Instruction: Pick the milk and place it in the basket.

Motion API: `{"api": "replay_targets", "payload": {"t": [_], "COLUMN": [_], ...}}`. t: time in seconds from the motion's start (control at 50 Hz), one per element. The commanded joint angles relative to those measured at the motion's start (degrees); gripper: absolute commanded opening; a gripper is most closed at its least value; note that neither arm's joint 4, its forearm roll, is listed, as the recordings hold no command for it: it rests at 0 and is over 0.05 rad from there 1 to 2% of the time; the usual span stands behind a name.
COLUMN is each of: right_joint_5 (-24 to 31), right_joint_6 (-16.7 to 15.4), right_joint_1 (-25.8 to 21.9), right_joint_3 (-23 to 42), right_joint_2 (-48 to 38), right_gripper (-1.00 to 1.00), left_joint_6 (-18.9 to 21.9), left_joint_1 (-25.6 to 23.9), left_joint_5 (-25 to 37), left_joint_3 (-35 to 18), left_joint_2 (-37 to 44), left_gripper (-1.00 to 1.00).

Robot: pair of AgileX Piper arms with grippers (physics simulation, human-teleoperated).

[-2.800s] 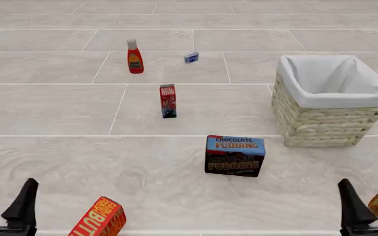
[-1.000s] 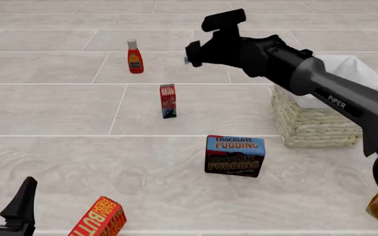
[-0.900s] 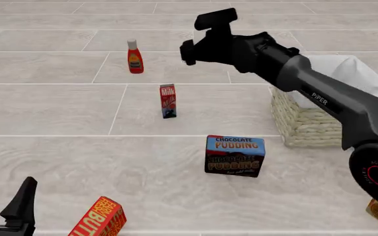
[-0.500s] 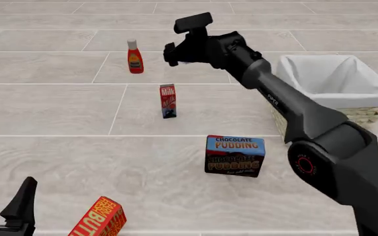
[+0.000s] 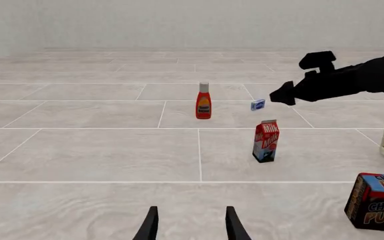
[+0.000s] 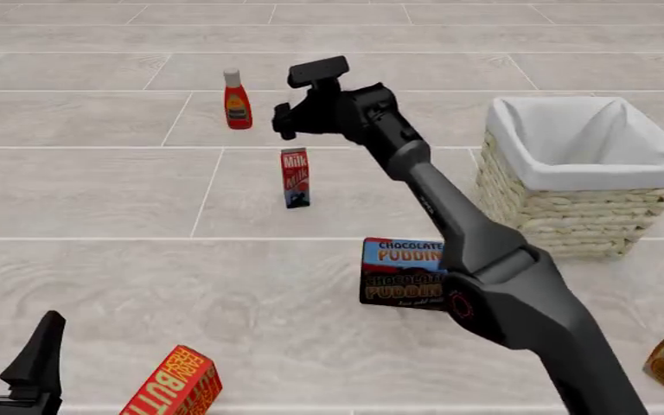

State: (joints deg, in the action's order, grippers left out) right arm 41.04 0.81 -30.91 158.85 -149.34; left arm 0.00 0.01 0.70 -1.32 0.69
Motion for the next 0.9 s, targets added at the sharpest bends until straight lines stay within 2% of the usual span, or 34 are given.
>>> {"api": "replay_targets", "payload": {"t": [0.02, 0.44, 0.9], "right_joint_5": [0.88, -0.30, -0.85], "right_joint_6": [1.14, 1.48, 2.79], "right_joint_1": [-0.44, 0.70, -0.20], "right_joint_3": [3.30, 3.19, 3.21], "right_joint_2": [-4.14, -7.52, -9.44], "right_gripper": [1.00, 1.00, 1.00], "left_joint_6": [-0.01, 0.00, -0.01], "left_joint_1": [-0.01, -0.01, 0.01], "left_joint_5": [0.00, 0.00, 0.00], "left_joint_3": [0.00, 0.00, 0.00], "left_joint_2": [0.00, -0.01, -0.01], "left_gripper": [1.00, 1.00, 1.00]}}
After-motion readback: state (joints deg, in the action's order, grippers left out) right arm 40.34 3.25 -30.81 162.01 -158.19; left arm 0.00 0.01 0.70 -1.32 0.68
